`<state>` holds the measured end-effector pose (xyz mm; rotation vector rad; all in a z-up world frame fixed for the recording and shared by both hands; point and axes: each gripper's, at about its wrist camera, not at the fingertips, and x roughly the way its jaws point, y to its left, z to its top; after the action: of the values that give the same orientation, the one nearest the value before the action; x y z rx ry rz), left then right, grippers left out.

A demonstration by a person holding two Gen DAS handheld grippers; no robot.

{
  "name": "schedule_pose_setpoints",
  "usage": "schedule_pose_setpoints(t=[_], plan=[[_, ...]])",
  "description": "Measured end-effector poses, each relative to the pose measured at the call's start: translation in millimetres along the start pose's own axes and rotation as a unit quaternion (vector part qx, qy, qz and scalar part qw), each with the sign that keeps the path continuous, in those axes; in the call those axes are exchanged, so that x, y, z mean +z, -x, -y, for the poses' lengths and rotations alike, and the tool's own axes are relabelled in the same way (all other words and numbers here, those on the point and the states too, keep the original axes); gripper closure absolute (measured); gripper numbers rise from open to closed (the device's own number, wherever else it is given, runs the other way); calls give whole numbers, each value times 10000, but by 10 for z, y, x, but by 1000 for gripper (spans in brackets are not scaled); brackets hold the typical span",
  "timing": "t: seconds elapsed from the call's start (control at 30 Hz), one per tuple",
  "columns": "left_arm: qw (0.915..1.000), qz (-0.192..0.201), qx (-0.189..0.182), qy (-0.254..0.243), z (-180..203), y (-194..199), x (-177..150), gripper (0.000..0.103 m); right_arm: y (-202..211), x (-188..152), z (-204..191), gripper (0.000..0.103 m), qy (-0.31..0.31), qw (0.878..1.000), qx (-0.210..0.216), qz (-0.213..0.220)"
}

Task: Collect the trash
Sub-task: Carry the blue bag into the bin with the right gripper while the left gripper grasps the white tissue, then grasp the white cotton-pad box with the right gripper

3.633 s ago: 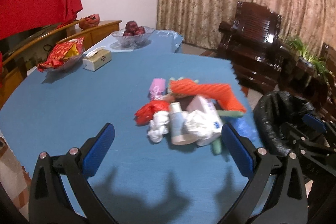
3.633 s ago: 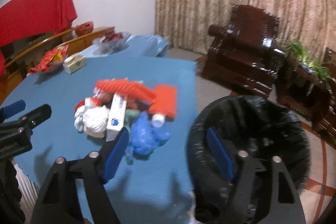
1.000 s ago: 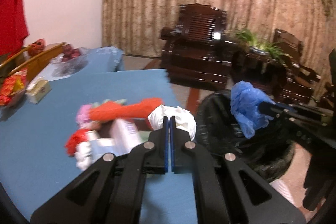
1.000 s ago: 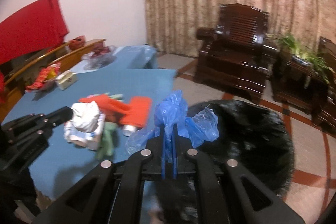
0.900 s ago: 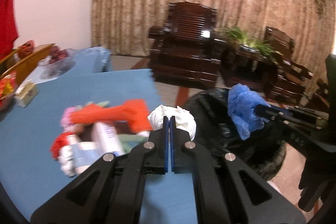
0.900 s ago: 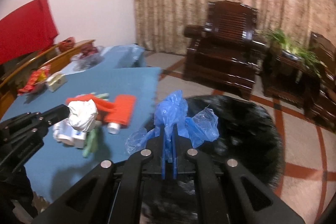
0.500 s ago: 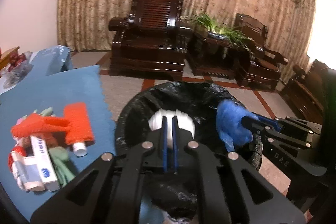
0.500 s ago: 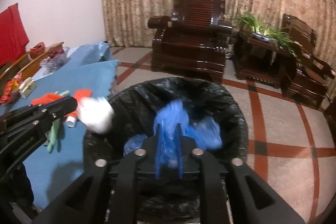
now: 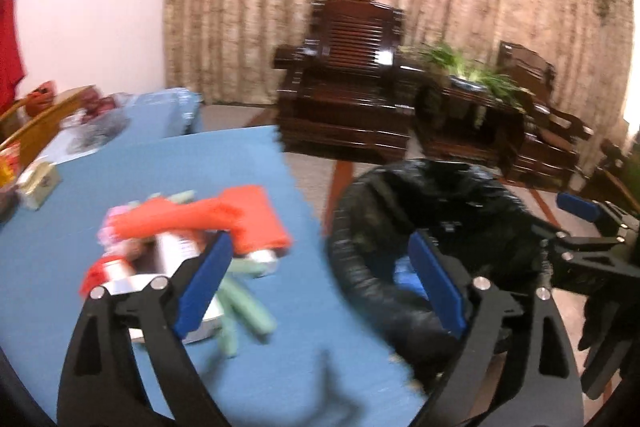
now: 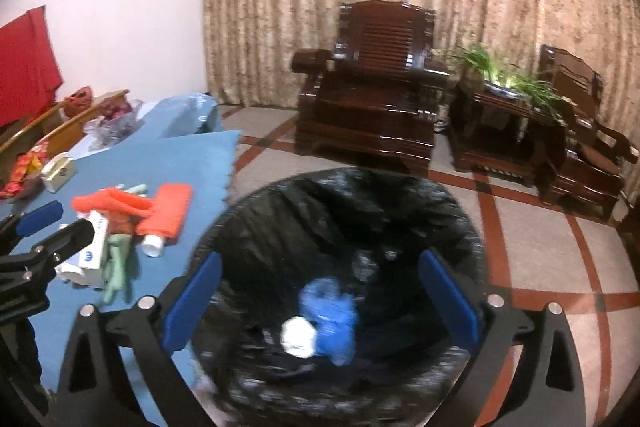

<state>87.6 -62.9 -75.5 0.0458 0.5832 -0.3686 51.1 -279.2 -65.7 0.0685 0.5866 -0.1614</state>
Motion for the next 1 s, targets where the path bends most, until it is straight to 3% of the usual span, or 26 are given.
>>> schedule_pose_setpoints(t=[0.23, 0.47, 1.0], plan=[[9952, 14, 907, 378, -725, 365, -106, 13, -99, 49, -656, 6, 264, 9973, 689, -16], [9857, -108, 1566, 619, -1297, 507, -308, 13, -221, 16, -1253, 6, 578, 9913, 1180, -40], [9739, -343, 2096, 800, -1765, 404, -603, 13, -757, -300, -2232, 35, 1044, 9733, 1935, -657]])
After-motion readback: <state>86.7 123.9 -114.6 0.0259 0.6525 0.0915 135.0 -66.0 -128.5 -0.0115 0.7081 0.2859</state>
